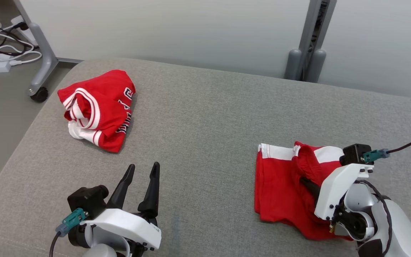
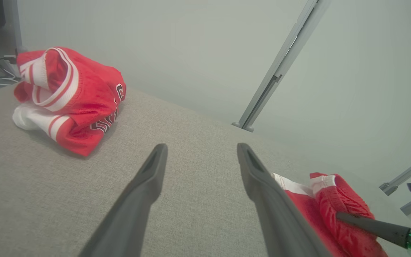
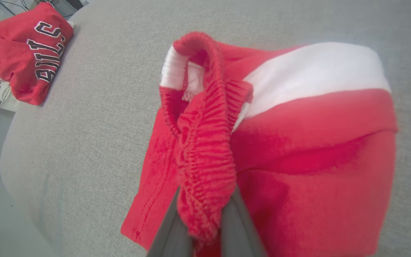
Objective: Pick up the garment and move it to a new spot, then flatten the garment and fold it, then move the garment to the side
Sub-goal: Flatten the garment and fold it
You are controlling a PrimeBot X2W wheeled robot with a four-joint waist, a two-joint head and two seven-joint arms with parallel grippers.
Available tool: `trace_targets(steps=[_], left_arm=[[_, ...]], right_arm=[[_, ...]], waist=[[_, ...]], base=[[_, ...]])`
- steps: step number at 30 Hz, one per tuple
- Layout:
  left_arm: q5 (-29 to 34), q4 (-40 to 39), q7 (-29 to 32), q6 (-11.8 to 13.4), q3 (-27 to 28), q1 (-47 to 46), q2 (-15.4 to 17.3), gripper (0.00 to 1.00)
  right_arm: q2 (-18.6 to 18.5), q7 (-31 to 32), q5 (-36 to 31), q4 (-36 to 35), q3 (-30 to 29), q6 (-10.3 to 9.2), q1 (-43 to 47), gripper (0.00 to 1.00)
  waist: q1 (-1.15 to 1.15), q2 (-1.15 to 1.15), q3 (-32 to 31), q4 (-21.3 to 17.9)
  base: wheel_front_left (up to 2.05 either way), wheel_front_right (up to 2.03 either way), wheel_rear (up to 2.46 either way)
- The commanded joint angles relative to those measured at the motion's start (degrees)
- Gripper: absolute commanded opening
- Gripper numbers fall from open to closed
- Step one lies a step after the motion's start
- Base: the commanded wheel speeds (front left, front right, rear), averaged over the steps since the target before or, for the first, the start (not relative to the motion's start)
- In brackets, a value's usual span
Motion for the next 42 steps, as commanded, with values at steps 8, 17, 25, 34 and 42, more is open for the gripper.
trace_targets(steps=[8, 17, 25, 34, 42], left_arm=[[0.2, 1.3, -0.5, -0.7, -0.1, 1.1, -1.0, 1.00], [0.0, 2.0, -0.8, -1.0, 0.2, 2.2, -1.6, 1.00], [0.1, 1.6, -0.7, -0.7, 0.5, 3.2, -1.0, 1.00], [0.7, 0.1, -0.4, -0.1, 0.4, 2.8, -0.4, 1.00], [1.1, -0.9, -0.3, 0.0, 0.4, 1.5, 0.2, 1.00]], right_arm=[[0.7, -1.5, -3.2, 7.4, 0.7, 0.02, -3.5, 1.00], [1.4, -2.5, -1.5, 8.7, 3.6, 0.02, -6.2, 1.00], [1.2, -4.8, -0.4, 3.1, 5.6, 0.02, -7.0, 1.00], [-4.4, -5.3, -0.3, -0.6, -2.5, 0.02, -3.5, 1.00], [-6.1, -4.2, 0.5, 0.8, -6.5, 0.02, 0.6, 1.00]], waist=[[0.00, 0.00, -1.6, 1.5], [0.00, 0.00, -3.5, 0.7], [0.00, 0.00, -4.5, -1.5], [0.00, 0.00, -3.5, -3.3], [0.00, 0.00, -1.1, -3.4]], base=[[0.00, 0.00, 0.00], [0.00, 0.00, 0.00], [0.00, 0.00, 0.00], [0.00, 0.00, 0.00], [0.00, 0.00, 0.00]])
